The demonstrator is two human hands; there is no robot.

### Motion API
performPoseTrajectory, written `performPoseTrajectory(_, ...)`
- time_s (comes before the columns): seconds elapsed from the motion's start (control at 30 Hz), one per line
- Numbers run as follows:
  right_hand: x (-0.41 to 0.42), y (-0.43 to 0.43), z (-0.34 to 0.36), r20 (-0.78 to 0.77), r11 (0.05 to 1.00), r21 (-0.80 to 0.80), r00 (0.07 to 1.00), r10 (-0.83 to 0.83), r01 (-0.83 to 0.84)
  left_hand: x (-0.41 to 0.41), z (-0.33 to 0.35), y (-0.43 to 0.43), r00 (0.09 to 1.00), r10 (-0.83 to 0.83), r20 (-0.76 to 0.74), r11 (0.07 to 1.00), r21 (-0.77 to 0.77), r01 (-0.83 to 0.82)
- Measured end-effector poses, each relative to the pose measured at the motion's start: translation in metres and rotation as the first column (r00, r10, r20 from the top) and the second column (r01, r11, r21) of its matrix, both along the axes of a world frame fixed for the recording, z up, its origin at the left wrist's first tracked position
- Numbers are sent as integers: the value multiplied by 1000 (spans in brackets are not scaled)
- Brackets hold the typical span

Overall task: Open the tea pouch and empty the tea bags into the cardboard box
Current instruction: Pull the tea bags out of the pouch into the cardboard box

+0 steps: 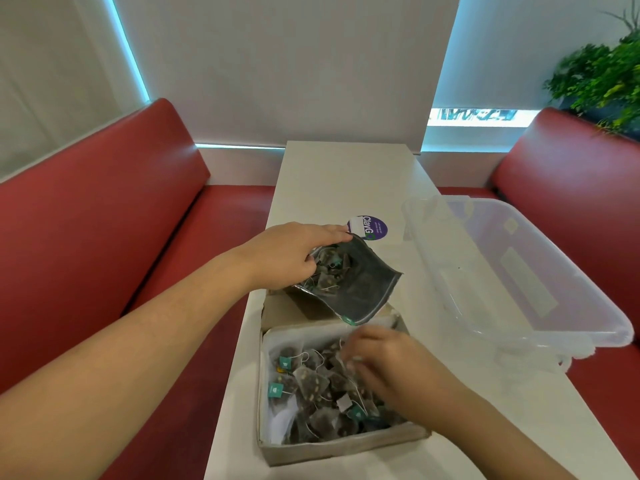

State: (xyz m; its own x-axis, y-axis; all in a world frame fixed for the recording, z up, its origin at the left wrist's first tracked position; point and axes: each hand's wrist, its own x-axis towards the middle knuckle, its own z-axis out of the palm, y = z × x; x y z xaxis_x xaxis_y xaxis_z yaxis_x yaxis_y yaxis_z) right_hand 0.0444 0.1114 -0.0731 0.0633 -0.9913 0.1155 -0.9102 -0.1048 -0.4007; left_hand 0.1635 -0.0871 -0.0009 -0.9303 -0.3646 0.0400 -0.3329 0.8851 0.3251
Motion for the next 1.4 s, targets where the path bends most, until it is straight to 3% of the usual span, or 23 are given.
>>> performPoseTrajectory(0.1, -6, -15, 14, 61, 976, -198, 995, -75, 86, 0, 0, 1, 1000, -3, -8, 1000, -2, 3)
performPoseTrajectory(0.17, -9, -37, 18, 51, 964, -235, 992, -116, 125, 0, 0, 1, 1000, -9, -6, 1000, 6, 9)
performPoseTrajectory(0.23, -11, -70, 15, 6, 979, -141, 989, -150, 149, 0, 0, 2, 1000, -12, -4, 1000, 20, 13)
performPoseTrajectory(0.3, -13, -110, 9, -127, 979, 97, 977, -168, 181, -1, 0, 2, 1000, -18, -3, 1000, 26, 18)
performPoseTrajectory(0.4, -9, -151, -2, -310, 898, 364, 941, -134, 248, -3, 1, 3, 1000, -28, -5, 999, 25, 28)
performPoseTrajectory(0.53, -5, -167, -10, -430, 862, 385, 890, -148, 329, -2, 3, 1, 999, -32, -7, 999, 24, 32)
performPoseTrajectory(0.77, -7, -173, -26, -211, 853, 416, 946, -247, 316, 0, 4, -4, 999, -27, -34, 999, 19, 28)
performPoseTrajectory(0.9, -11, -156, -13, -223, 864, 425, 956, -190, 270, 0, 2, -7, 999, -32, -33, 999, 9, 32)
performPoseTrajectory(0.97, -15, -134, -2, -208, 913, 349, 967, -144, 211, 0, 2, -8, 999, -33, -26, 999, 3, 33)
performPoseTrajectory(1.07, -16, -94, 12, -105, 986, 99, 987, -125, 135, 2, 2, -8, 999, -30, -15, 999, -21, 30)
performPoseTrajectory(1.2, -17, -52, 22, 30, 980, -154, 992, -119, 122, 3, -6, -7, 1000, -13, -5, 997, -77, 12)
performPoseTrajectory(1.4, -11, -4, 20, 138, 952, -294, 989, -50, 89, 0, -18, -7, 1000, 27, -9, 989, -146, -28)
